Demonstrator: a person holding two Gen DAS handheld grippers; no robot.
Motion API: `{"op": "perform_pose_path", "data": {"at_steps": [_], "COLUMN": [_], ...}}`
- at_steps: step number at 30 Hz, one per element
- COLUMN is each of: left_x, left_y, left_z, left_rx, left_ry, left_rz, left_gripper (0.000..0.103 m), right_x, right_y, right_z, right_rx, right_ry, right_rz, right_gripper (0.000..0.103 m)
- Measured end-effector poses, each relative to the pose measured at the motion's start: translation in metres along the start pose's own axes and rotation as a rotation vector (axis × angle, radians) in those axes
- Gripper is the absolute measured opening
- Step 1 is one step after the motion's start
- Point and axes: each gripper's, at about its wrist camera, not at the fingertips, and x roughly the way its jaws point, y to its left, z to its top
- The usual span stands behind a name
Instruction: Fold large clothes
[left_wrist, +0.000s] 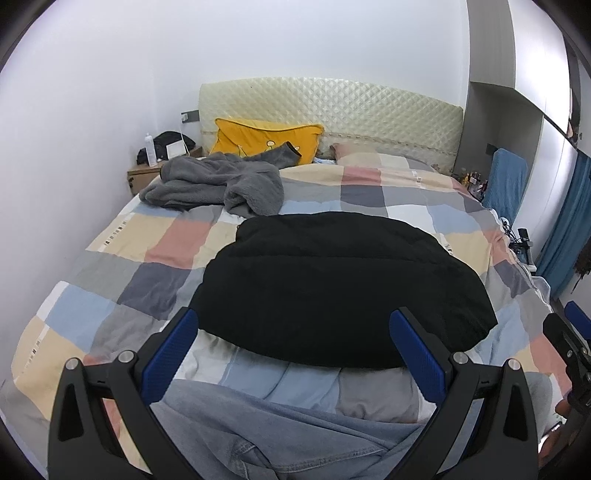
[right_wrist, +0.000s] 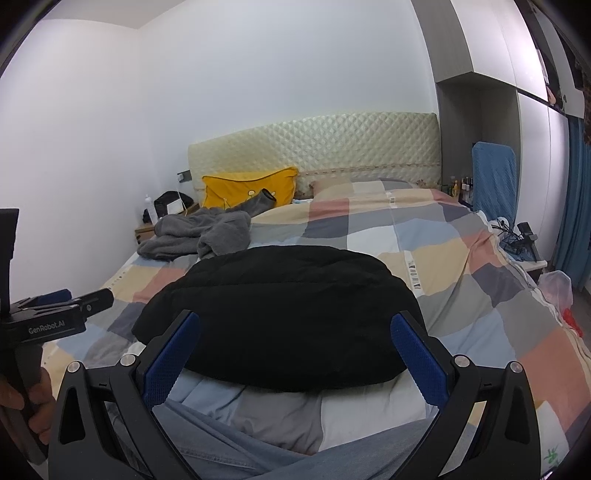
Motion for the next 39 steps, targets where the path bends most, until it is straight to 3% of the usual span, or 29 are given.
{"op": "perform_pose_path", "data": {"at_steps": [39], "left_x": [-0.0068], "left_y": [-0.0038], "left_z": [-0.0065], "left_rx": [0.021], "left_ry": [0.019], "left_rz": [-0.038], "left_gripper": [0.103], "right_x": [-0.0067], "right_y": [0.0034], "right_z": [0.0001], "right_rx": [0.005], "right_ry": [-0.011], "right_rz": [-0.007], "right_gripper": [0.103]}}
